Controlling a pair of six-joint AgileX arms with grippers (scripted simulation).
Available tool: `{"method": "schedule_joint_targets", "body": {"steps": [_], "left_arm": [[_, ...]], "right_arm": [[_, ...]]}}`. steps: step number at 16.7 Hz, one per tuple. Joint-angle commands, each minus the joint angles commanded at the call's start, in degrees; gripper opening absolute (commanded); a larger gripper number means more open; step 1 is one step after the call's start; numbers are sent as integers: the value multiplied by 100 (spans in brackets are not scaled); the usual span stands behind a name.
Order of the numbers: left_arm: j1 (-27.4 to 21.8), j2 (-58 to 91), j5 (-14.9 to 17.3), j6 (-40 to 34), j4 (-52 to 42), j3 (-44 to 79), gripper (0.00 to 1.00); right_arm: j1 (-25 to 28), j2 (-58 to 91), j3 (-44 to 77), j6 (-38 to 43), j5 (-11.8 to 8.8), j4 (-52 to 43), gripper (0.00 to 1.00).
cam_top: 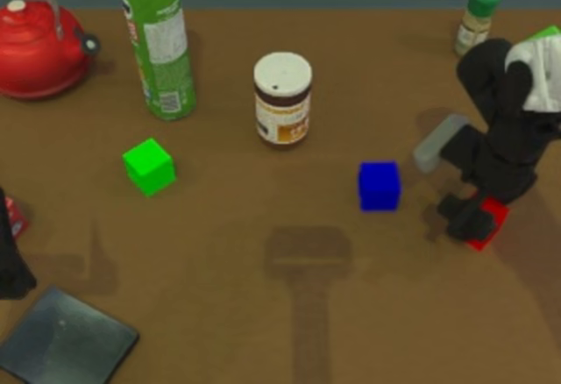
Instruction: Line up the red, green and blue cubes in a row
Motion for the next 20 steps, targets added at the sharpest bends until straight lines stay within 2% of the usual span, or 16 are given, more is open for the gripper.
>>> {"method": "schedule_joint_targets", "body": {"steps": [3, 8, 14, 17, 20], "left_arm": [[0, 0, 0, 0, 0, 0, 100], [0, 0, 0, 0, 0, 0, 100], [0, 0, 0, 0, 0, 0, 100], [0, 0, 0, 0, 0, 0, 100], [0, 0, 0, 0, 0, 0, 100]], "right_arm": [[21, -104, 167, -19, -4, -235, 0], [47, -569, 674, -19, -6, -1283, 0], [33, -623, 735, -10, -7, -1385, 0], [344, -336, 1122, -101, -12, -1611, 0], [962, 237, 2059, -246, -22, -2080, 0]]}}
